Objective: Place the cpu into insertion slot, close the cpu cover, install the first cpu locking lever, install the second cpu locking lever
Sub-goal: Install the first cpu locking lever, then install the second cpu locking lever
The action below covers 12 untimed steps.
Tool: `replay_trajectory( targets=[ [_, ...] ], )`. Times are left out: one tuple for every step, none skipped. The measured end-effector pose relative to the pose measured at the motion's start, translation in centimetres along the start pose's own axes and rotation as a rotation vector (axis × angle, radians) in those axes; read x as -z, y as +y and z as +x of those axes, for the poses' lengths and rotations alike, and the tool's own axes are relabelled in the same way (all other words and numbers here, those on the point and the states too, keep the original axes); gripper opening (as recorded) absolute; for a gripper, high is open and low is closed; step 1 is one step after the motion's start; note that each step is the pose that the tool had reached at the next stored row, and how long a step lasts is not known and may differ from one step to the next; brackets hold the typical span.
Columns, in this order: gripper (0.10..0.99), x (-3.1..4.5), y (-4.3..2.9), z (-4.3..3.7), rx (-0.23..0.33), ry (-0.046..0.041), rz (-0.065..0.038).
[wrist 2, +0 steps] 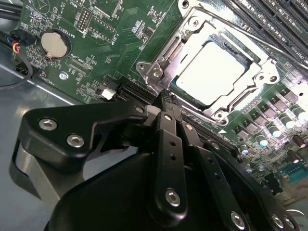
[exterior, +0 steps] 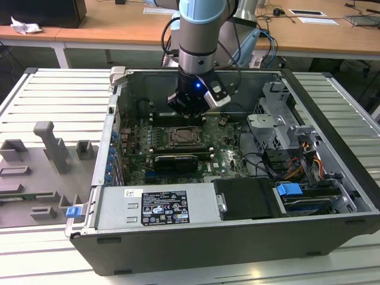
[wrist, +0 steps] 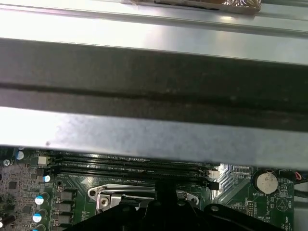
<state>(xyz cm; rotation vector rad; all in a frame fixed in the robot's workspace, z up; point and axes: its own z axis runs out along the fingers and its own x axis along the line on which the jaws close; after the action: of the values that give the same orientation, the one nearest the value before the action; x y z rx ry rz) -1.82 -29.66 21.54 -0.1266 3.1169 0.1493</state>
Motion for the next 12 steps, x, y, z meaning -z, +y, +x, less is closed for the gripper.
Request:
replay_trajectory(
  targets=[
    [0.106, 0.01, -0.03, 0.00, 0.000, 0.0001, 0.000],
    [0.106, 0.01, -0.06, 0.01, 0.000, 0.0000, 0.000],
    [0.106, 0.01, -0.08, 0.01, 0.000, 0.0001, 0.000],
    [0.106, 0.01, -0.11, 0.01, 0.000, 0.0000, 0.000],
    [0.106, 0.02, -0.13, 0.01, 0.000, 0.0001, 0.000],
    [0.106, 0.02, -0.15, 0.01, 0.000, 0.0001, 0.000],
    [0.106, 0.03, -0.21, 0.02, 0.000, 0.0002, 0.000],
    [0.106, 0.04, -0.31, 0.02, 0.000, 0.0001, 0.000],
    [0.106, 0.05, -0.42, 0.03, 0.000, 0.0001, 0.000],
    [0.106, 0.05, -0.50, 0.04, 0.000, 0.0001, 0.000],
    [0.106, 0.06, -0.56, 0.05, 0.000, 0.0001, 0.000],
    [0.106, 0.07, -0.68, 0.05, 0.000, 0.0001, 0.000]
  ],
)
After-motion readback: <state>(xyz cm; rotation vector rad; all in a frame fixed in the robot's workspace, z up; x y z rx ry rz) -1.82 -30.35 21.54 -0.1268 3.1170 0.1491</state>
